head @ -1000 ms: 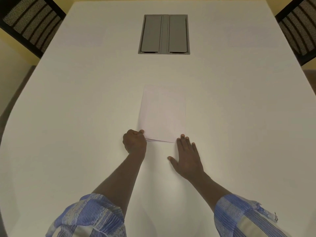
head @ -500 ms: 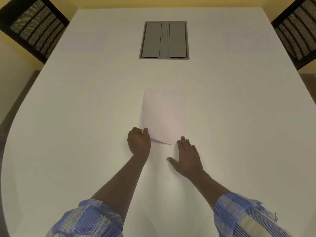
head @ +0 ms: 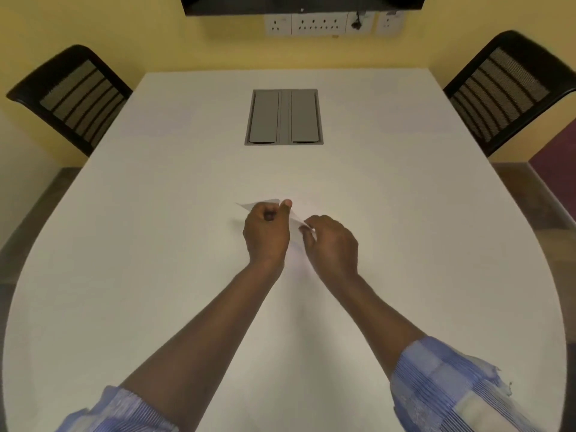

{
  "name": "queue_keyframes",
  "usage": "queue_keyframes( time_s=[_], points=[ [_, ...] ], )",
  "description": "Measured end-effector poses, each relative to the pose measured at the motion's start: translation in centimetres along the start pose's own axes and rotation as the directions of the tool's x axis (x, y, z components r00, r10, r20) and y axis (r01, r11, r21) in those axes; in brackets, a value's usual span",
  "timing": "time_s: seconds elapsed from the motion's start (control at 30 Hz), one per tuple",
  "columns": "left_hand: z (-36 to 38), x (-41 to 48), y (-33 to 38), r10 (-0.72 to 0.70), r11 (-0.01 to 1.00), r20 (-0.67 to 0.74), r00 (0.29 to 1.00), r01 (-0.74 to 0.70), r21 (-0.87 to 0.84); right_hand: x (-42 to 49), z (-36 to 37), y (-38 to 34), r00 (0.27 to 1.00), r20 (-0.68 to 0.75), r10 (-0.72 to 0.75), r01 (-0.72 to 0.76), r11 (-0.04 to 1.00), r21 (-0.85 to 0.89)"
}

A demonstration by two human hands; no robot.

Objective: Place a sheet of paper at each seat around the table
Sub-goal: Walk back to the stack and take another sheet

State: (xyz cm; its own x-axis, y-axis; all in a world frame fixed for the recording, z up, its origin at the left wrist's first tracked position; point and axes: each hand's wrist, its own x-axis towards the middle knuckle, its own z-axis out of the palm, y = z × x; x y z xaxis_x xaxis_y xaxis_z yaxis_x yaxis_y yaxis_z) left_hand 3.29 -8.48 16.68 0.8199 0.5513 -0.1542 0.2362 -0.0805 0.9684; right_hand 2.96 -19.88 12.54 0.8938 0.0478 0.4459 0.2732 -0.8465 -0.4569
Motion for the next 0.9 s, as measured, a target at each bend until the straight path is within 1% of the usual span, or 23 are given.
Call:
queue_keyframes(
  time_s=[0.03, 0.07, 0.1, 0.13, 0.17, 0.2, 0.23, 0.27, 0.3, 0.37, 0.4, 0.43, 0.53, 0.6, 0.67, 0.73, 0.77, 0.8, 0.83, 0.9],
  points=[
    [-0.3, -0.4, 1.4, 0.052, 0.999, 0.002, 0.999, -0.052, 0.005, 0.6, -1.5, 0.0, 1.000, -0.019, -0.022, 0.021, 1.000, -0.014],
    [-0.8, -0.9, 2.7, 0.150, 0.988, 0.023, 0.988, -0.151, 0.045, 1.2, -3.1, 0.1, 0.998, -0.034, -0.055, 0.054, 0.998, -0.037],
    [-1.3, -1.3, 3.9, 0.278, 0.953, 0.082, 0.957, -0.286, 0.099, 1.6, -4.8, 0.2, 0.995, -0.043, -0.094, 0.091, 0.994, -0.062],
    [-1.9, -1.7, 5.1, 0.403, 0.890, 0.183, 0.897, -0.430, 0.150, 1.9, -6.7, 0.4, 0.990, -0.046, -0.132, 0.129, 0.989, -0.080],
    [-2.4, -1.9, 6.1, 0.487, 0.810, 0.318, 0.814, -0.557, 0.185, 2.1, -8.6, 0.6, 0.985, -0.046, -0.167, 0.163, 0.983, -0.081],
    [-2.8, -2.0, 7.2, 0.507, 0.733, 0.465, 0.725, -0.647, 0.209, 2.2, -10.5, 1.0, 0.981, -0.038, -0.188, 0.186, 0.980, -0.064],
    [-3.1, -2.0, 8.3, 0.469, 0.675, 0.596, 0.651, -0.700, 0.234, 2.3, -12.6, 1.3, 0.981, -0.019, -0.193, 0.192, 0.981, -0.032],
    [-3.3, -1.9, 9.3, 0.402, 0.627, 0.697, 0.594, -0.733, 0.263, 2.2, -14.6, 1.7, 0.982, 0.007, -0.190, 0.190, 0.982, 0.012],
    [-3.3, -1.7, 10.1, 0.334, 0.576, 0.764, 0.551, -0.761, 0.297, 2.2, -16.7, 2.2, 0.982, 0.028, -0.187, 0.185, 0.981, 0.058],
    [-3.2, -1.2, 11.4, 0.239, 0.489, 0.829, 0.506, -0.800, 0.347, 1.9, -20.9, 3.5, 0.989, 0.049, -0.140, 0.132, 0.980, 0.151],
    [-3.1, -1.0, 11.8, 0.218, 0.489, 0.837, 0.502, -0.799, 0.351, 1.6, -22.9, 4.3, 0.995, 0.058, -0.082, 0.069, 0.976, 0.209],
    [-3.1, -0.9, 12.0, 0.207, 0.523, 0.840, 0.502, -0.782, 0.338, 1.3, -24.7, 5.1, 0.998, 0.062, -0.016, -0.002, 0.962, 0.275],
    [-2.3, -0.9, 12.5, 0.201, 0.715, 0.867, 0.456, -0.673, 0.188, -0.3, -29.4, 7.7, 0.986, 0.063, 0.154, -0.165, 0.868, 0.467],
    [-1.6, -1.1, 12.4, 0.244, 0.805, 0.859, 0.450, -0.589, 0.080, -1.6, -31.3, 9.2, 0.956, 0.087, 0.279, -0.273, 0.746, 0.608],
    [0.0, -1.8, 11.7, 0.279, 0.886, 0.843, 0.460, -0.462, -0.041, -3.3, -32.4, 11.2, 0.910, 0.095, 0.404, -0.352, 0.631, 0.691],
    [2.4, -3.2, 10.2, 0.268, 0.956, 0.829, 0.491, -0.245, -0.164, -5.2, -32.5, 13.4, 0.847, 0.104, 0.521, -0.417, 0.529, 0.739],
    [3.8, -4.2, 9.2, 0.232, 0.973, 0.822, 0.520, -0.122, -0.198, -6.2, -32.3, 14.5, 0.805, 0.120, 0.581, -0.452, 0.470, 0.758],
    [5.1, -5.2, 8.0, 0.178, 0.980, 0.823, 0.540, -0.025, -0.197, -7.3, -32.0, 15.6, 0.760, 0.140, 0.635, -0.486, 0.412, 0.771],
    [6.4, -6.2, 6.7, 0.114, 0.986, 0.832, 0.543, 0.044, -0.163, -8.4, -31.5, 16.6, 0.711, 0.156, 0.686, -0.520, 0.364, 0.772],
    [8.6, -8.2, 4.2, -0.009, 0.995, 0.868, 0.497, 0.091, -0.042, -10.6, -30.2, 18.6, 0.608, 0.165, 0.776, -0.600, 0.314, 0.736]
  ],
)
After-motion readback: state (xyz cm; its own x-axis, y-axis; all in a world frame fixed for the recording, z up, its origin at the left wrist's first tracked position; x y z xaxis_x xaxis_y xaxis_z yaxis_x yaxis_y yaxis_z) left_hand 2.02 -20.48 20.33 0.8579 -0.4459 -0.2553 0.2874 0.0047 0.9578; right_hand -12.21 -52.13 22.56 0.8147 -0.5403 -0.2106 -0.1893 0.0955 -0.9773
